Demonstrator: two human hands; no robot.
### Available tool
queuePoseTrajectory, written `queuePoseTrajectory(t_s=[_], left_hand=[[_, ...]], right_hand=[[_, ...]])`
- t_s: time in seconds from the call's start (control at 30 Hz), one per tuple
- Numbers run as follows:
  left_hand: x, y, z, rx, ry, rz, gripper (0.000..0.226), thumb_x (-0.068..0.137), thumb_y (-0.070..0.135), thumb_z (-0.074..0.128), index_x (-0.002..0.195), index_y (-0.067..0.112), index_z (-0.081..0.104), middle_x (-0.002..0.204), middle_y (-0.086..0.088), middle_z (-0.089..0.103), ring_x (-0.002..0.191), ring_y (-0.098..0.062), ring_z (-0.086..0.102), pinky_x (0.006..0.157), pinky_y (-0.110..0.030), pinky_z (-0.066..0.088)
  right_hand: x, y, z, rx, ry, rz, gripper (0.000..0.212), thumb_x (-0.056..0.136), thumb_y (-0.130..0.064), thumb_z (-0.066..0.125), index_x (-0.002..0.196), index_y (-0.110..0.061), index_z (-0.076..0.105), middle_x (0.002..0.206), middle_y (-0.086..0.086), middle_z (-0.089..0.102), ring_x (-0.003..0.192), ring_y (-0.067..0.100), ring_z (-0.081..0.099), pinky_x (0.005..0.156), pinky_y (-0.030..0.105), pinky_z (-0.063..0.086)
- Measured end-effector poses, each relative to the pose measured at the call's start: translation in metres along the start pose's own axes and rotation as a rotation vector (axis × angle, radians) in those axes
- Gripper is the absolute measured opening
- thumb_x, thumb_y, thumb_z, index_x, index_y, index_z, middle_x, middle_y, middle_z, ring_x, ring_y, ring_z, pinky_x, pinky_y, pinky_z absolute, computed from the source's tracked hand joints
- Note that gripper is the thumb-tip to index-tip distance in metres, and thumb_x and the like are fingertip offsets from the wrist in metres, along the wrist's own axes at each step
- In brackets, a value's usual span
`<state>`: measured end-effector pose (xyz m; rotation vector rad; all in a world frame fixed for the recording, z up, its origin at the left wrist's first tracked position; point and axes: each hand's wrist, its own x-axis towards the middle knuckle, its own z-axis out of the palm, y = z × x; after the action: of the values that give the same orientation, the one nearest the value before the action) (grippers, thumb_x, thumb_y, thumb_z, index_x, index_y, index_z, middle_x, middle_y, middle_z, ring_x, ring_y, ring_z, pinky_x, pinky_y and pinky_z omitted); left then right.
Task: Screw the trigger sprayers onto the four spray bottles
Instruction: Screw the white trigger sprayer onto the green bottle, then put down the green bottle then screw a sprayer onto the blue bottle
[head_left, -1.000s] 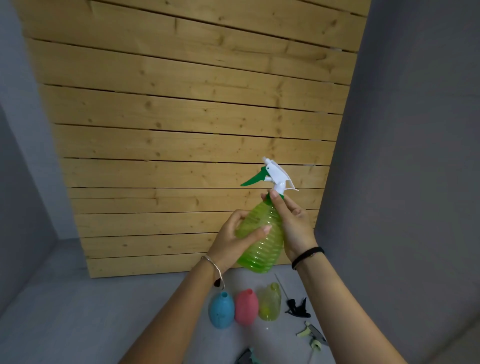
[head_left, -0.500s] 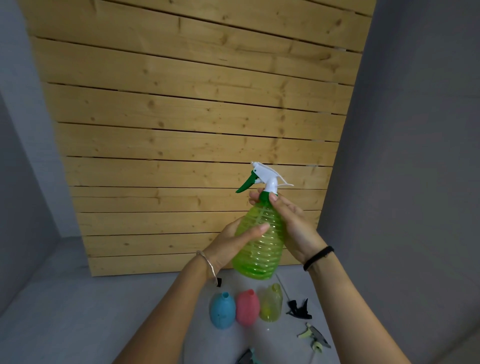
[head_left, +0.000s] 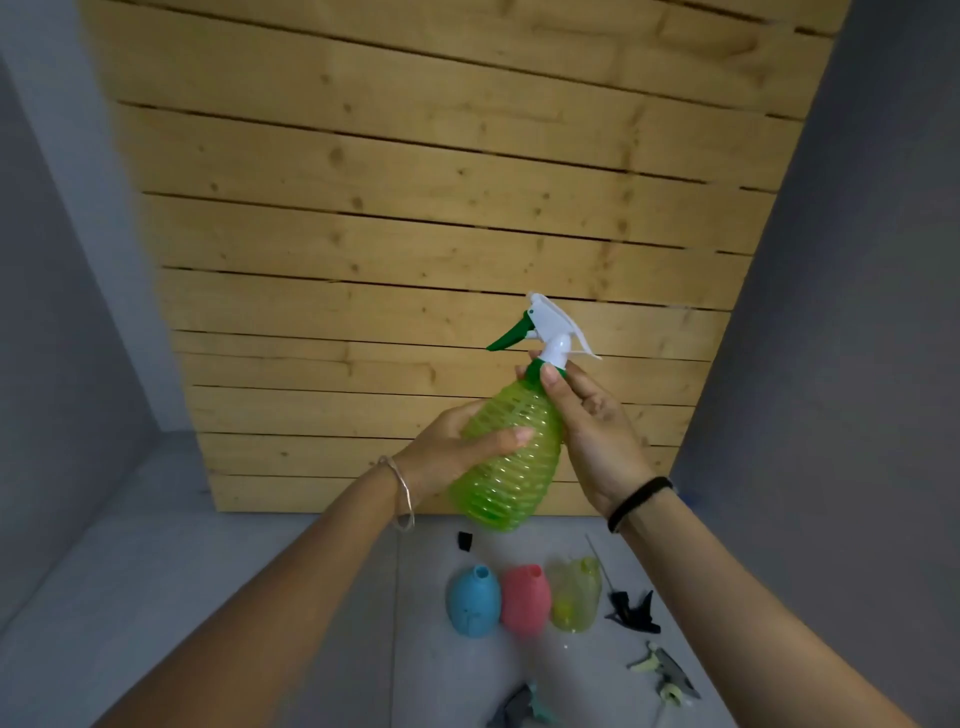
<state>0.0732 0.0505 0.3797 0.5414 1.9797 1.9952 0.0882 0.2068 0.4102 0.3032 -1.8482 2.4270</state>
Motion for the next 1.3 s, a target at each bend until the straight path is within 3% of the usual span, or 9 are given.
queuePoseTrajectory(t_s=[0.17,0.33,0.53,0.67,0.77,0.9,1.07,1.23,1.3], left_hand=[[0.012,-0.033,-0.033,0.161,0.131,-0.038,0.074,0.059,0.042,0.082,0.126,0.026,0.053,0.12,0.008,0.06,0.107,0.0,0.058,0.079,-0.01,0.05],[0.018,-0.1,-0.053,0.436,0.181,-0.066,0.053,0.059,0.028,0.089,0.1,0.039,0.056,0.096,0.018,0.065,0.081,0.012,0.06,0.067,-0.004,0.045],[0.02,-0.179,-0.064,0.353,0.223,-0.136,0.053,0.06,0.022,0.087,0.091,0.053,0.059,0.092,0.025,0.069,0.09,0.008,0.063,0.077,-0.014,0.051],[0.02,-0.236,-0.075,0.317,0.25,-0.21,0.062,0.06,0.017,0.087,0.113,0.03,0.057,0.111,0.006,0.066,0.104,-0.011,0.063,0.09,-0.029,0.051],[0.016,-0.276,-0.082,0.265,0.276,-0.296,0.069,0.062,0.007,0.086,0.12,0.02,0.05,0.11,0.011,0.062,0.093,0.008,0.061,0.074,-0.008,0.048],[0.013,-0.315,-0.084,0.279,0.264,-0.352,0.072,0.062,0.007,0.086,0.122,0.02,0.05,0.112,0.009,0.061,0.096,0.002,0.058,0.073,-0.004,0.046],[0.01,-0.341,-0.076,0.36,0.247,-0.297,0.059,0.055,0.007,0.084,0.092,0.044,0.056,0.095,0.033,0.062,0.091,0.009,0.06,0.075,0.001,0.042],[0.003,-0.378,-0.077,0.295,0.309,-0.418,0.08,0.061,0.008,0.087,0.127,0.026,0.045,0.126,0.005,0.05,0.118,-0.012,0.049,0.101,-0.035,0.045],[0.002,-0.386,-0.078,0.298,0.292,-0.441,0.081,0.061,0.01,0.087,0.127,0.028,0.043,0.125,0.007,0.049,0.112,-0.002,0.049,0.097,-0.033,0.047]], right_hand=[[0.025,0.042,-0.008,-0.095,-0.01,0.094,0.027,0.077,-0.008,0.072,0.102,-0.017,0.069,0.095,-0.002,0.076,0.089,0.008,0.07,0.074,0.02,0.056],[0.04,0.109,-0.007,-0.232,-0.019,0.136,0.03,0.073,-0.002,0.075,0.1,-0.012,0.068,0.099,0.004,0.073,0.087,0.009,0.068,0.078,0.018,0.055],[0.058,0.174,-0.025,-0.558,-0.299,0.196,0.04,0.076,-0.003,0.073,0.113,-0.012,0.064,0.109,-0.006,0.065,0.093,-0.007,0.059,0.088,0.013,0.045],[0.061,0.223,-0.066,-0.946,-0.469,0.297,0.051,0.08,-0.018,0.072,0.128,-0.017,0.056,0.129,-0.006,0.058,0.114,0.0,0.051,0.078,-0.005,0.032],[0.054,0.257,-0.091,-1.063,-0.503,0.35,0.053,0.078,-0.024,0.073,0.127,-0.023,0.055,0.134,-0.006,0.055,0.111,-0.001,0.043,0.076,-0.012,0.024],[0.047,0.291,-0.107,-1.137,-0.527,0.391,0.052,0.076,-0.029,0.075,0.125,-0.026,0.057,0.132,-0.006,0.057,0.119,0.01,0.051,0.091,0.01,0.033],[0.039,0.315,-0.117,-1.28,-0.55,0.334,0.047,0.077,-0.034,0.073,0.121,-0.025,0.06,0.124,-0.004,0.063,0.113,0.016,0.056,0.096,0.028,0.043],[0.034,0.332,-0.121,-1.311,-0.51,0.3,0.042,0.079,-0.037,0.07,0.118,-0.025,0.062,0.12,-0.004,0.065,0.109,0.019,0.056,0.092,0.03,0.043],[0.034,0.335,-0.122,-1.306,-0.492,0.294,0.039,0.08,-0.037,0.069,0.116,-0.025,0.063,0.119,-0.004,0.066,0.109,0.018,0.056,0.092,0.031,0.044]])
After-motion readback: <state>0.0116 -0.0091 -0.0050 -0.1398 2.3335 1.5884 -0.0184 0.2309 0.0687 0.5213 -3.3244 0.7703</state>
